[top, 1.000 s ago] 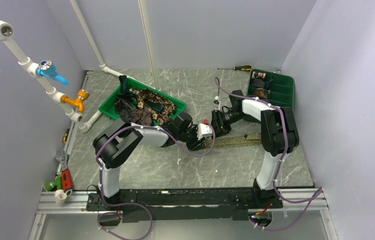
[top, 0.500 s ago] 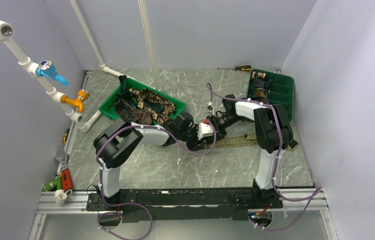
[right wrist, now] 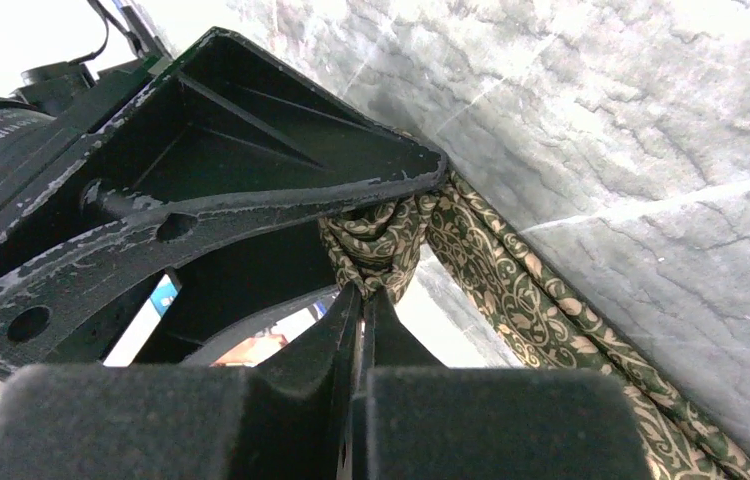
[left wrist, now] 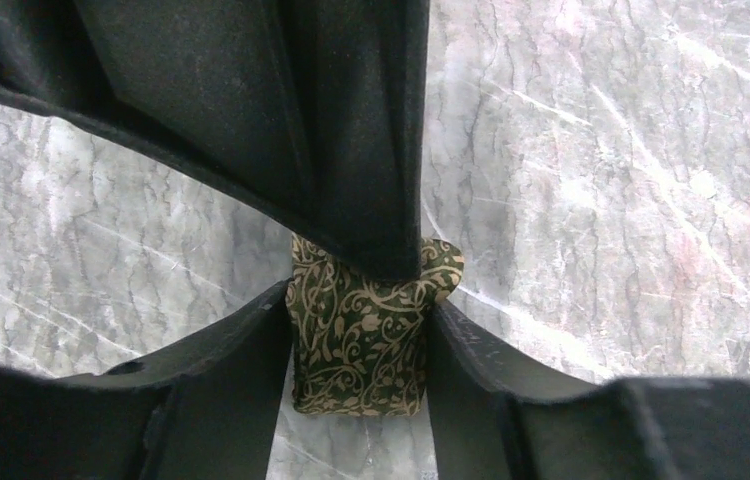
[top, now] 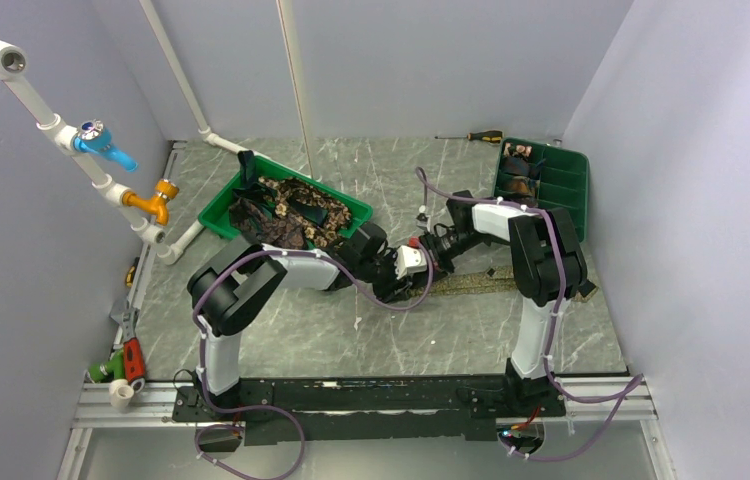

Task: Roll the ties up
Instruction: Roll the tie at the center of the board.

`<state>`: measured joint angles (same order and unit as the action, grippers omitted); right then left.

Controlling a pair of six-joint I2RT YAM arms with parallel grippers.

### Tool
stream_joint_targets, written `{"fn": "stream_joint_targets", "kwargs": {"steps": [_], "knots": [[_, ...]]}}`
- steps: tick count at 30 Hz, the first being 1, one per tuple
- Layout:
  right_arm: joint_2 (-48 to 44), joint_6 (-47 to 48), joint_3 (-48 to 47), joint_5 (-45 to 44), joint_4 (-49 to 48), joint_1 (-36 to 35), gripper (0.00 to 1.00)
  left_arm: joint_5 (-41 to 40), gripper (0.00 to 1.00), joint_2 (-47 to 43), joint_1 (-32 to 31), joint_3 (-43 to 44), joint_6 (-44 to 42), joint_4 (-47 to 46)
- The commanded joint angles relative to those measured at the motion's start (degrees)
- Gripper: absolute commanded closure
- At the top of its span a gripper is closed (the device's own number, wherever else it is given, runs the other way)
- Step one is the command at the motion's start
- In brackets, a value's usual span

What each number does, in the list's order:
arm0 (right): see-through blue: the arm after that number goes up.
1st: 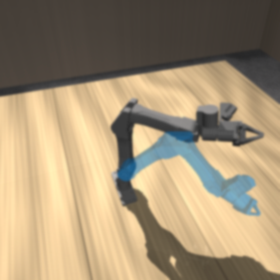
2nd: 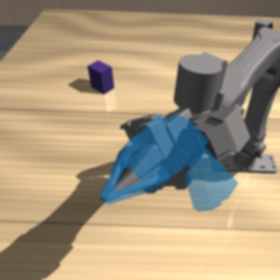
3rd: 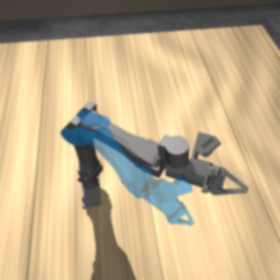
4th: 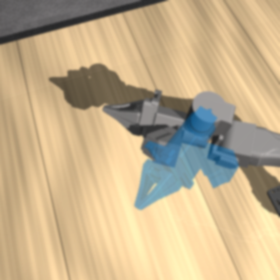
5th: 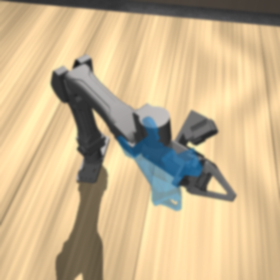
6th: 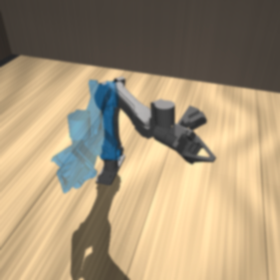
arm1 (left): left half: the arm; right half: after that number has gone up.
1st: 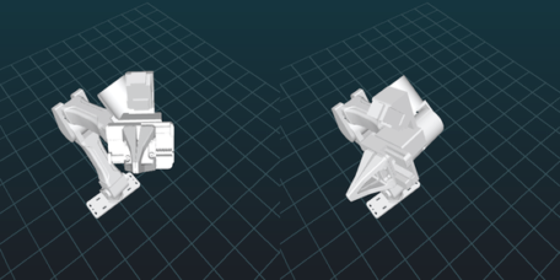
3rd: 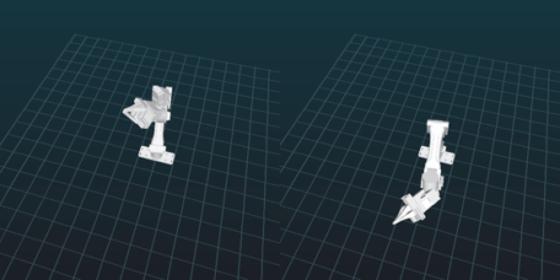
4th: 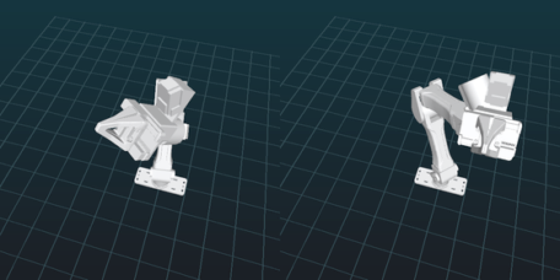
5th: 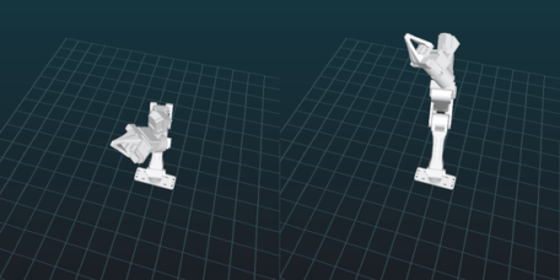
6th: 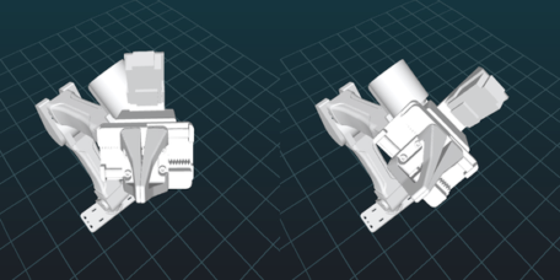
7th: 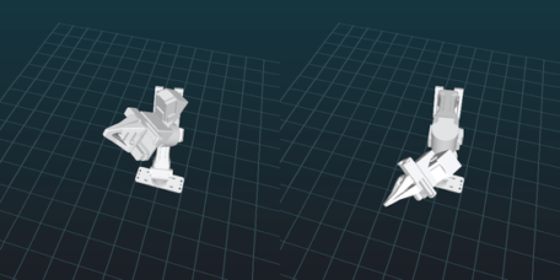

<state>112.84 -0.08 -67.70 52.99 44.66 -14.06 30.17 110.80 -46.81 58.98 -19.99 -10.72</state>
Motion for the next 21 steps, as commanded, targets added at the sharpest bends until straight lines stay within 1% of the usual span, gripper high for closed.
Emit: {"fn": "stream_joint_targets", "kwargs": {"steps": [1, 4, 7, 14, 16, 19, 21], "knots": [[0.8, 2.2, -2.9, -2.3, 2.0, 0.2, 1.00, -2.1, 0.42, 2.8, 1.2, -2.5, -0.7, 10.2], [1.4, 1.8, -2.7, -7.7, 1.0, 0.9, 1.00, -0.7, 0.34, 2.3, 2.5, -2.4, -1.4, 9.0], [1.7, 1.3, -2.3, -12.0, -0.8, 1.1, 1.00, 1.4, 0.26, 0.3, 4.1, -2.9, -2.8, 5.7], [4.7, 3.2, -1.9, -17.8, -1.8, 1.0, 1.00, 6.0, 0.20, -7.0, 6.0, -8.4, -5.3, -4.6], [4.9, 3.4, -1.6, -18.2, -2.1, 1.1, 1.00, 7.6, 0.19, -7.0, 6.0, -9.3, -4.9, -6.5], [4.7, 3.2, -1.2, -17.9, -2.8, 1.0, 1.00, 8.3, 0.13, -4.8, 5.3, -9.0, -1.5, -9.7], [4.5, 2.9, -0.7, -17.6, -3.3, 1.0, 1.00, 7.9, 0.13, -3.4, 4.3, -8.5, 0.5, -12.2]]}}
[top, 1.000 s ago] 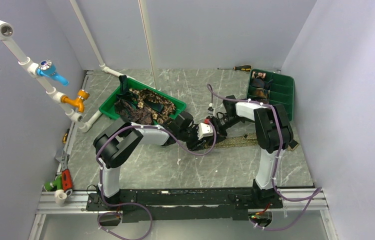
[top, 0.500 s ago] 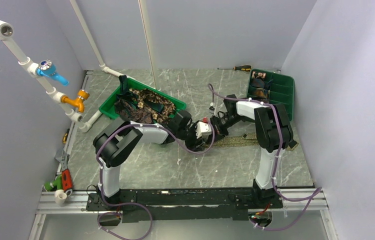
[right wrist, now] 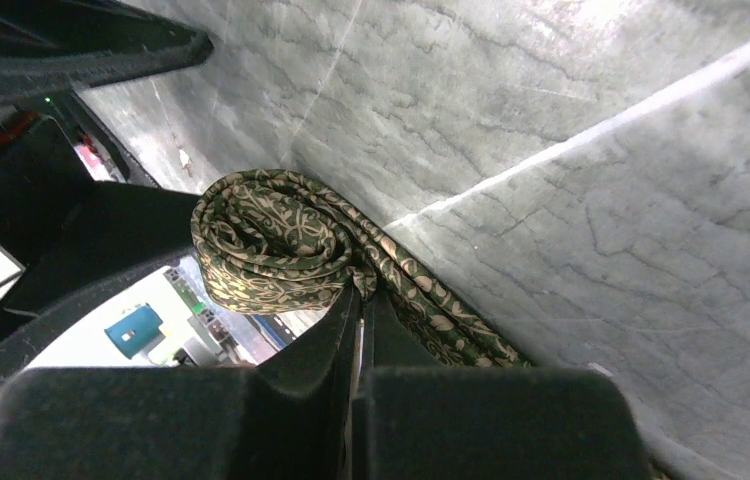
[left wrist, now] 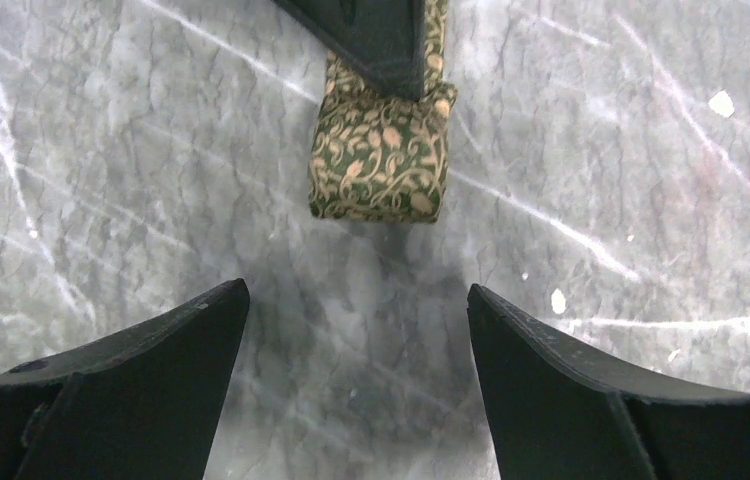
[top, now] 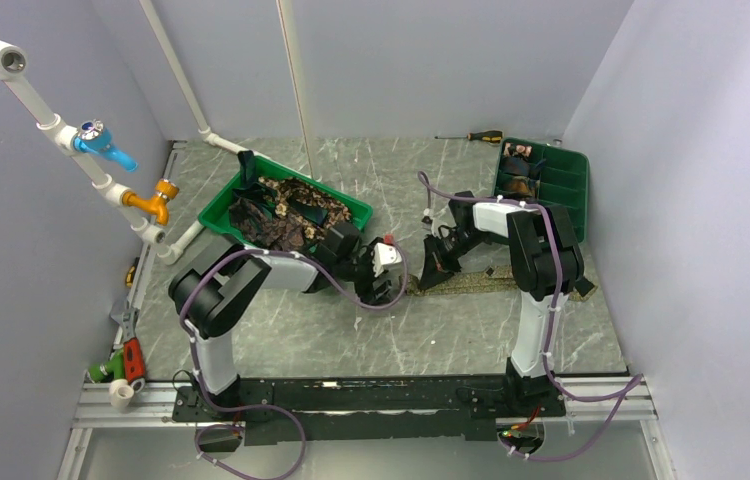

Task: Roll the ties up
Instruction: Roll the tie at the center of the board.

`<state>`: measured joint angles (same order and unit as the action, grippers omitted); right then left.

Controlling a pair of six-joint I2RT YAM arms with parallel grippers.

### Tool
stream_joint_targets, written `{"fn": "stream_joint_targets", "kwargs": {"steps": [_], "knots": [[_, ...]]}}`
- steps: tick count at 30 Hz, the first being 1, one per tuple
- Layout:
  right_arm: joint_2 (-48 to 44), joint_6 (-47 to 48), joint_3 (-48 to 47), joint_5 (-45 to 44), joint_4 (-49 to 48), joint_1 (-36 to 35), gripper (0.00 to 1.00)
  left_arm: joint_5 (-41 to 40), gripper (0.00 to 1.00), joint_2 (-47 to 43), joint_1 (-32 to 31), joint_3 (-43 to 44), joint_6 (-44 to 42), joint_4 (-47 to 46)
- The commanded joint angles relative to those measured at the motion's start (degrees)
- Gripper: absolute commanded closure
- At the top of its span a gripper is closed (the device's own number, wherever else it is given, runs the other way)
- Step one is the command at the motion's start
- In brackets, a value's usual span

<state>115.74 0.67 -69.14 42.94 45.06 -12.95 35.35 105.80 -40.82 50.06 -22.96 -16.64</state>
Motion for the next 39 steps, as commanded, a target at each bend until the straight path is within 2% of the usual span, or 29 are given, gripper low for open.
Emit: {"fn": "stream_joint_targets", "kwargs": {"steps": [1, 3, 8, 14, 24, 31, 33, 39], "knots": [[1.4, 2.1, 0.9, -7.4, -3.8, -0.2, 1.00, 2.4, 0.13, 2.1, -2.2, 0.6, 4.5, -7.5], [1.1, 2.1, 1.2, -7.3, -4.2, -0.1, 1.00, 1.8, 0.15, 3.7, -3.0, 2.0, 5.9, -9.1], [0.8, 1.7, 1.1, -7.6, -4.7, -0.2, 1.00, 2.0, 0.31, 7.1, -4.0, 5.3, 6.3, -9.9], [1.1, 1.1, 1.2, -7.2, -5.2, -0.3, 1.00, 4.8, 0.51, 6.0, -5.2, 7.8, 6.5, -9.2], [0.9, 0.1, 1.2, -6.5, -6.0, -0.5, 1.00, 5.3, 0.54, 11.1, -7.8, 11.5, 9.0, -9.0], [-0.1, -1.3, 1.9, -4.6, -7.7, -0.7, 1.00, -1.6, 0.48, 14.9, -7.9, 11.1, 6.4, -2.7], [-0.3, -2.4, 2.1, -3.3, -8.0, -0.8, 1.00, -4.0, 0.50, 15.5, -7.9, 11.7, 4.7, 1.3], [-4.1, -1.2, 0.7, -0.3, -3.1, 0.5, 0.99, -8.5, 0.70, 13.9, -7.0, 10.6, 1.7, 10.0]]}}
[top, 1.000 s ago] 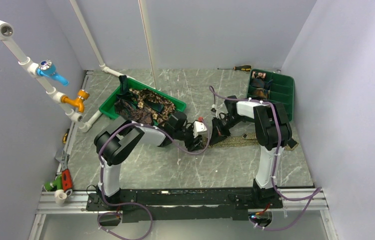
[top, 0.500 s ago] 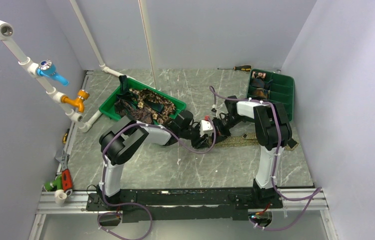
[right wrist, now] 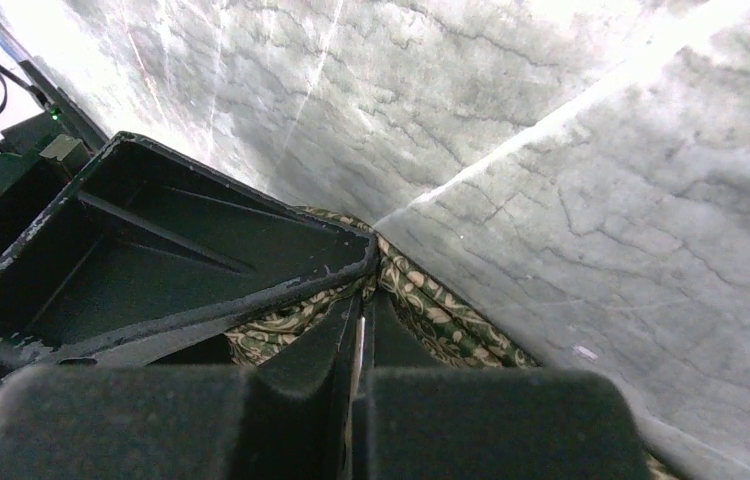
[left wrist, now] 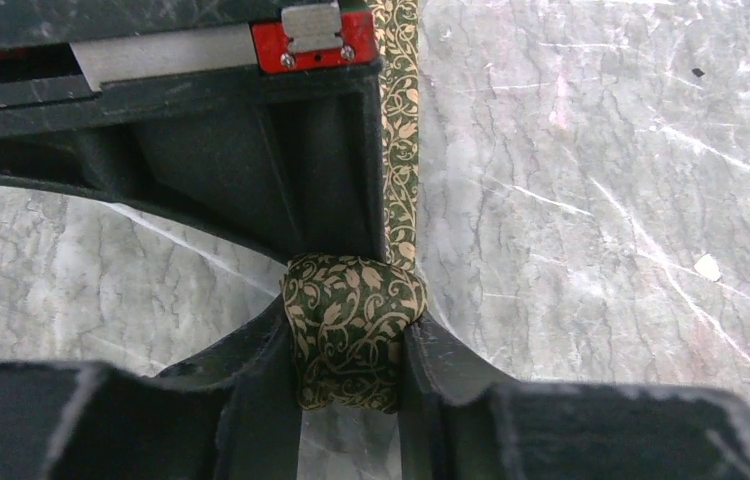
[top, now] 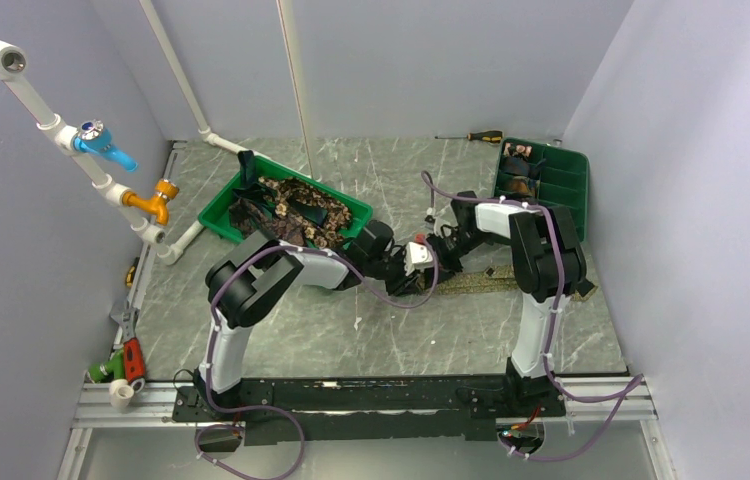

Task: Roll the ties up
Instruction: Roll the tie at the center of the board.

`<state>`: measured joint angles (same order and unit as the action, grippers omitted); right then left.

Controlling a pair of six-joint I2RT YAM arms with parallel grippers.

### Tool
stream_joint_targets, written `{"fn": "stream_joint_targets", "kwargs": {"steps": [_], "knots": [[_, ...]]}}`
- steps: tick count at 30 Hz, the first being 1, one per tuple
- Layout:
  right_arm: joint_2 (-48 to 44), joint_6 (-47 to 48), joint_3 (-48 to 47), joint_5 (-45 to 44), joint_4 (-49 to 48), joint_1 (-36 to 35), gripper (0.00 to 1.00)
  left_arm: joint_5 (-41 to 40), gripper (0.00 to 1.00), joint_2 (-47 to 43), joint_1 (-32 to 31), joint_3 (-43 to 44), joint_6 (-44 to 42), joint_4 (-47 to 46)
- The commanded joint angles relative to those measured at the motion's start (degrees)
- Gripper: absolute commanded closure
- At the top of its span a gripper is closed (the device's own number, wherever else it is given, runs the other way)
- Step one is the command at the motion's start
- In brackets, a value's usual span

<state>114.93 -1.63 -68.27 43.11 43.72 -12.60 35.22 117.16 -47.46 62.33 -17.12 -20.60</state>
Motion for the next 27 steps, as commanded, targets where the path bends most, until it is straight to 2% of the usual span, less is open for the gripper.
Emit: {"fn": "stream_joint_targets", "kwargs": {"steps": [1, 7, 10, 14, 22, 27], "knots": [[-4.3, 2.7, -0.7, 0.1, -0.7, 0.8, 0.95, -8.5, 0.72, 2.1, -0.2, -1.8, -4.8, 15.5], [-6.0, 4.1, -2.8, 8.8, 5.4, 2.0, 0.64, -9.5, 0.73, 1.6, -0.2, 0.2, -4.6, 24.7], [-5.9, 2.1, -2.1, 11.1, 3.8, 1.0, 0.56, -9.4, 0.72, 1.3, -0.3, 0.6, -3.6, 25.4], [-4.9, -0.3, -2.4, 13.0, 2.5, 0.3, 0.54, -10.0, 0.70, 1.5, -0.4, 1.1, -3.2, 26.2], [-7.9, 5.2, -2.4, 16.0, 6.9, 1.6, 0.53, -9.7, 0.69, 1.1, -0.4, 0.6, -3.7, 26.1], [-7.9, 2.6, -2.8, 17.2, 4.5, 0.5, 0.51, -9.6, 0.67, 1.2, -0.4, 0.9, -3.9, 26.4]]}}
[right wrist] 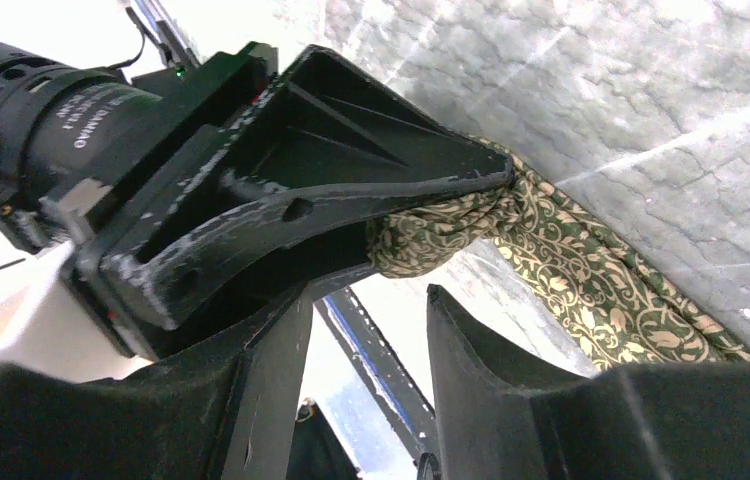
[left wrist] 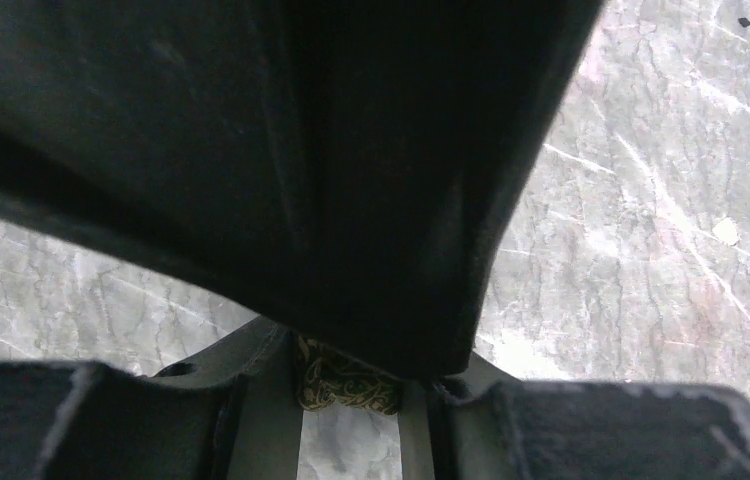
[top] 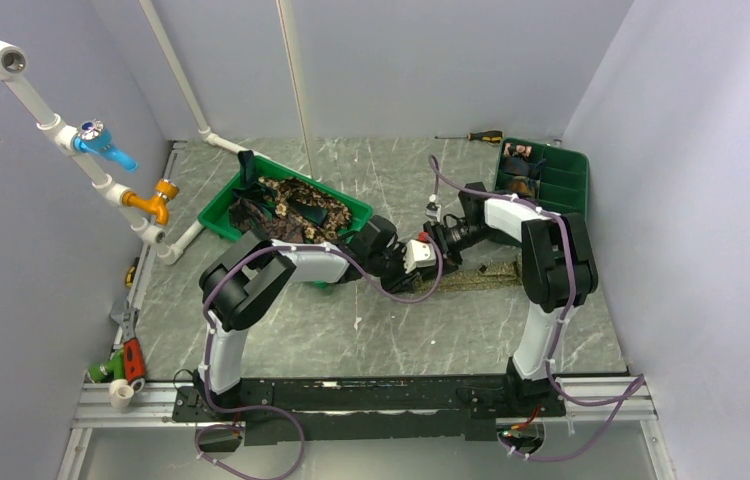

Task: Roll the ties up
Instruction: Roll the tie at the center of the board.

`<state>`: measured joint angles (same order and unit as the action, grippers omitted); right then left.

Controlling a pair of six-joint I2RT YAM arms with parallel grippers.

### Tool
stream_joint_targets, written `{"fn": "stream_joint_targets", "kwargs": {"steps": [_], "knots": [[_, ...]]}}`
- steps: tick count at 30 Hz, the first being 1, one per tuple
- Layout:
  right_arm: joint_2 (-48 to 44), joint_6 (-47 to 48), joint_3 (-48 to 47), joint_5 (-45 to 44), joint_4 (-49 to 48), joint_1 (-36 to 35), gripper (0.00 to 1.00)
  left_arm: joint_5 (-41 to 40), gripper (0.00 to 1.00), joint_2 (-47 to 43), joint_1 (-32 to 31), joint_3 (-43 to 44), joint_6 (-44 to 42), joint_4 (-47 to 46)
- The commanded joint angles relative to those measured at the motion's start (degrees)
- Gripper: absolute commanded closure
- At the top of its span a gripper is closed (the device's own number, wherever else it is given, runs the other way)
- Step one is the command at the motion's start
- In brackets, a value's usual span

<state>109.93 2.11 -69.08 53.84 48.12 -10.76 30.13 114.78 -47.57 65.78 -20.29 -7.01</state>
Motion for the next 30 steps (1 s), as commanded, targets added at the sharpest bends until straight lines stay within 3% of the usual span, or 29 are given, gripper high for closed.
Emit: {"fn": "stream_joint_targets", "kwargs": {"steps": [1, 15, 19, 21, 24, 30], "knots": [[-2.6, -1.5, -2.2, 6.3, -0.5, -1.8, 0.51, -4.5, 0.67, 3.5, -0.3, -2.6, -0.7, 12.7], [3.9, -2.0, -3.6, -4.4, -3.2, -3.3, 0.66, -3.2, 0.63, 2.7, -0.2, -3.3, -1.1, 12.0], [5.7, -1.7, -5.5, -4.4, -3.4, -2.2, 1.00, -2.8, 0.61, 2.5, -0.2, -3.7, -1.7, 11.7], [6.8, 0.1, -6.5, -4.9, -1.7, -1.4, 1.00, -2.6, 0.55, 2.3, 0.1, -3.8, -1.2, 11.3], [7.1, 2.8, -6.4, -8.0, -0.4, -0.5, 1.00, -1.0, 0.37, 1.0, 0.9, -4.8, -1.1, 9.4], [9.2, 6.6, -4.3, -14.7, 0.7, -0.5, 1.00, 4.3, 0.16, -5.7, 4.3, -10.6, -1.6, -3.4]]}}
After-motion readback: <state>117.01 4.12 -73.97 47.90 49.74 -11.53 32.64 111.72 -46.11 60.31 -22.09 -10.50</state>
